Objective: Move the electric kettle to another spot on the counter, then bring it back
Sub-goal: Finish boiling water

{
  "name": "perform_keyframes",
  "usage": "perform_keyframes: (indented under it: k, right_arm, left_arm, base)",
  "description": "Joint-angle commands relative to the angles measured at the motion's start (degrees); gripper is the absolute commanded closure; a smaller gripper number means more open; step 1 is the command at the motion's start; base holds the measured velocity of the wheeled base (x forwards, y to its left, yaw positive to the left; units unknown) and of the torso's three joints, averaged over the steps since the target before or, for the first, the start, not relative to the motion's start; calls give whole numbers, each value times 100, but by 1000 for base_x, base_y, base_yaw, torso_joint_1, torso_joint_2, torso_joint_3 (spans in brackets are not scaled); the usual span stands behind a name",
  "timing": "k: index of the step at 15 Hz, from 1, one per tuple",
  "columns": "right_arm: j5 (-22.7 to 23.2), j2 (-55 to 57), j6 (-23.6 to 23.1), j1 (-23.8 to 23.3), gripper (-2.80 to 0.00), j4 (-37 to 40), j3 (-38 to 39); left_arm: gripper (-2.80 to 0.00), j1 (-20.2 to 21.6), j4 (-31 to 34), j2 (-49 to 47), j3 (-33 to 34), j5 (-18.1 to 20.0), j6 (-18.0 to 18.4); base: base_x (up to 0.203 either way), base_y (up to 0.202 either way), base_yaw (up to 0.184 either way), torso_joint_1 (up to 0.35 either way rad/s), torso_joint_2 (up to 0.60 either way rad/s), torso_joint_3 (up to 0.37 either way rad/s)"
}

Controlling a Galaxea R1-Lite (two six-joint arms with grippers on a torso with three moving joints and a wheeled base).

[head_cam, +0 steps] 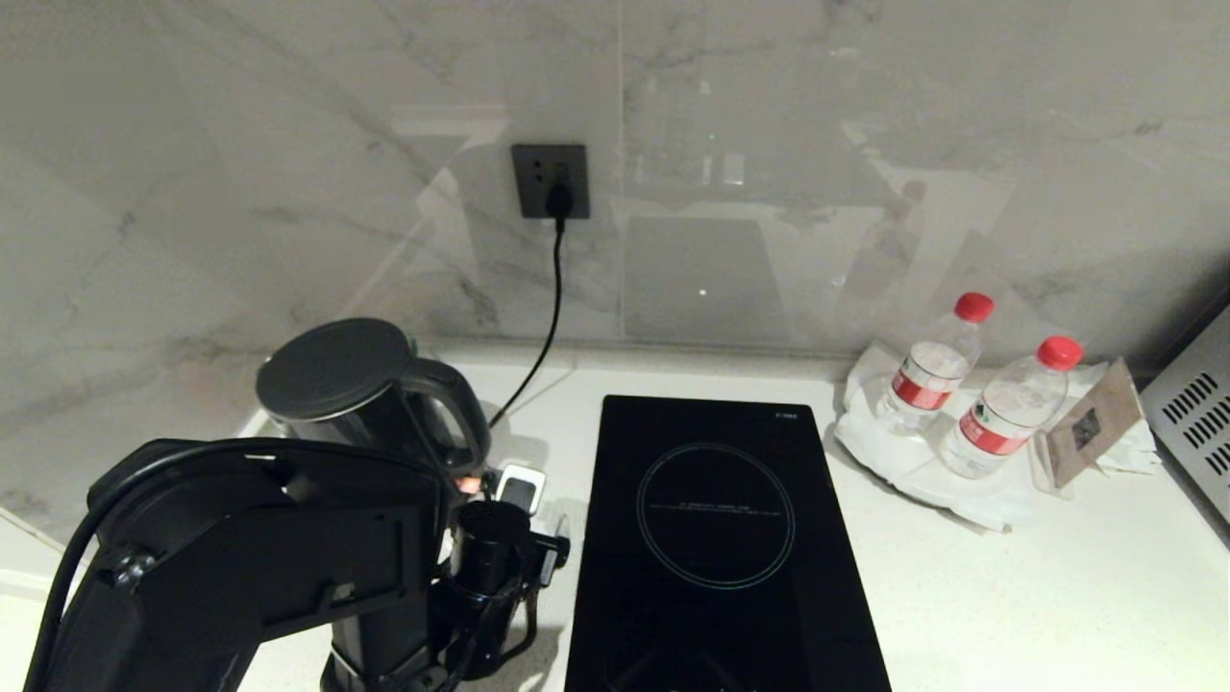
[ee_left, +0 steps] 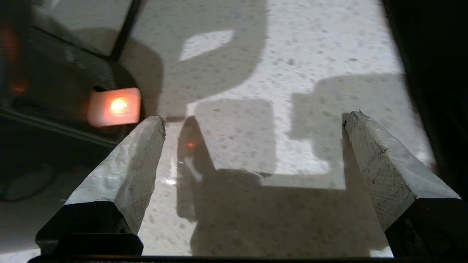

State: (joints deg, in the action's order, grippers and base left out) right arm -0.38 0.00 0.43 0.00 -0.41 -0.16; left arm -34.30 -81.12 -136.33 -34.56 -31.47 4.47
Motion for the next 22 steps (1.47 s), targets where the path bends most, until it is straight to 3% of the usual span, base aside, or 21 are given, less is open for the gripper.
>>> perform_keyframes:
  k: [1, 14, 18, 22]
  right_arm:
    - [3, 0, 1, 0, 0, -2, -2]
    - [0, 0, 1, 0, 0, -9, 5]
    - [-2, 4, 1, 0, 0, -4, 0]
    - [-6, 0, 1, 0, 0, -2, -2]
  left_arm:
    - [-280, 37, -53, -17, -5, -53, 19]
    - [-280, 37, -89, 80, -32, -61, 10]
    - [-280, -7, -217, 74, 310, 9, -31]
    - [-280, -100, -638, 191, 1097, 18, -26]
  base:
    - [0, 0, 0, 0, 0, 0]
    - [0, 0, 0, 0, 0, 0]
    - [0, 0, 0, 0, 0, 0]
    - [0, 0, 0, 0, 0, 0]
